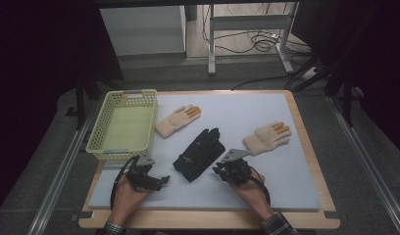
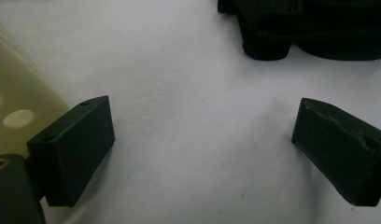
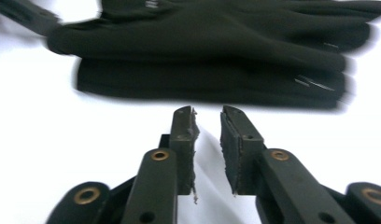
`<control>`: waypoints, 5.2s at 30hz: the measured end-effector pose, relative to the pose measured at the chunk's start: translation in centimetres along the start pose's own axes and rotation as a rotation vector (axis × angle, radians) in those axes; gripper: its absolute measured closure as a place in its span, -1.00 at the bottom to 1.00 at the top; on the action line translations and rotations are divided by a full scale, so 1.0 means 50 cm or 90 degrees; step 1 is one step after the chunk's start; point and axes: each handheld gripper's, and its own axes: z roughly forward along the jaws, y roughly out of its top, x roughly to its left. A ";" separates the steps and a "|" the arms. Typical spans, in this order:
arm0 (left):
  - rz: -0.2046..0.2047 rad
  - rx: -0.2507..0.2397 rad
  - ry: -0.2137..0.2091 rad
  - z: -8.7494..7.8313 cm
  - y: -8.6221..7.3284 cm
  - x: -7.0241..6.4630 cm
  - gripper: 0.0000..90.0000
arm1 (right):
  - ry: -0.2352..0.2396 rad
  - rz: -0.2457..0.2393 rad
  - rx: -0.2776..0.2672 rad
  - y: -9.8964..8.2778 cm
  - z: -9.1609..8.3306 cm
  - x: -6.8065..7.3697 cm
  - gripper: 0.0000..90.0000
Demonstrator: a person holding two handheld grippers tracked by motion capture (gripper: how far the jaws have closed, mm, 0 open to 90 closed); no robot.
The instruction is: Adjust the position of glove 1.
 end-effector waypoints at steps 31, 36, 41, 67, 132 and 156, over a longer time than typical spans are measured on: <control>-0.001 -0.034 -0.079 0.002 0.109 -0.034 -1.00 | -0.107 0.074 0.012 -0.103 -0.086 -0.127 -0.41; 0.009 -0.022 -0.075 0.026 0.156 -0.047 -1.00 | -0.107 0.075 0.012 -0.103 -0.086 -0.126 -0.41; 0.025 0.007 -0.063 0.065 0.202 -0.059 -1.00 | -0.108 0.075 0.012 -0.103 -0.086 -0.126 -0.41; 0.029 0.089 -0.034 0.174 0.216 -0.078 -1.00 | -0.110 0.074 0.011 -0.103 -0.085 -0.125 -0.41; -0.079 0.012 0.194 -0.065 0.316 0.121 0.41 | -0.110 0.073 0.012 -0.103 -0.085 -0.126 -0.42; -0.239 0.045 0.287 -0.102 0.185 0.320 0.35 | -0.111 0.073 0.010 -0.103 -0.085 -0.125 -0.42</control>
